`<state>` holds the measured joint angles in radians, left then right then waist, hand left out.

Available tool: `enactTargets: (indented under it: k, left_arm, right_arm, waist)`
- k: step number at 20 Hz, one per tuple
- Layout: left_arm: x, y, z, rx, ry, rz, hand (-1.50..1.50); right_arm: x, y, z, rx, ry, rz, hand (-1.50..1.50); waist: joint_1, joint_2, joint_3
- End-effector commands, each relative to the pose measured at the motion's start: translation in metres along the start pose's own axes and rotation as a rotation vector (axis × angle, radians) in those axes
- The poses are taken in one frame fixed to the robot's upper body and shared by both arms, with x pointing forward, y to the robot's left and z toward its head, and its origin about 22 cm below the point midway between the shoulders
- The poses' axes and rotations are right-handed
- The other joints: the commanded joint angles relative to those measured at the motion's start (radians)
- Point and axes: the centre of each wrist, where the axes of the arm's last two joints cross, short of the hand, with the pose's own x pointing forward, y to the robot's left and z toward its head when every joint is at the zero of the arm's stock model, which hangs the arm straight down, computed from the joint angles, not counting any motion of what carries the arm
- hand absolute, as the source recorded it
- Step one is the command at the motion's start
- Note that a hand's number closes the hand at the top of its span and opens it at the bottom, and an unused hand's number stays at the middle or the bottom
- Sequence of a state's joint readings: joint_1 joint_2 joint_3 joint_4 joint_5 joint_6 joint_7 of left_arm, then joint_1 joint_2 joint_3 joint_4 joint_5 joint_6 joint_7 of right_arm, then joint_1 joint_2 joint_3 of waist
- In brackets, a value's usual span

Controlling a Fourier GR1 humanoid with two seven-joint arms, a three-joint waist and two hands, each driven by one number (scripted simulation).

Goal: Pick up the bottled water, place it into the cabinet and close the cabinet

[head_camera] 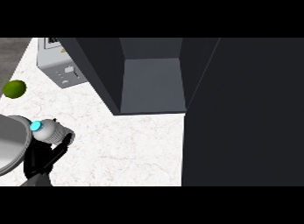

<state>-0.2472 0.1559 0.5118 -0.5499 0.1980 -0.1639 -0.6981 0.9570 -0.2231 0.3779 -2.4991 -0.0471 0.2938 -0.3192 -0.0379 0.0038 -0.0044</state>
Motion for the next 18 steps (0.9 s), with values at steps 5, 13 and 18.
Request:
enactTargets:
  k: [5, 13, 18]
  left_arm:
    - [-0.005, 0.003, -0.007, -0.016, -0.068, -0.150, 1.50]
    - [-0.020, -0.020, 0.004, -0.196, -0.181, -0.281, 1.50]
    - [-0.045, -0.070, 0.030, -0.509, -0.180, -0.223, 1.50]
  right_arm:
    - [0.028, 0.003, -0.006, 0.018, -0.048, 0.047, -1.50]
    - [0.025, 0.002, -0.002, -0.001, -0.025, 0.032, -1.50]
    - [0.028, 0.001, -0.001, 0.009, -0.035, 0.039, -1.50]
  waist:
    - [0.001, 0.003, 0.000]
    - [0.009, 0.000, 0.002]
    - [0.010, -0.002, 0.002]
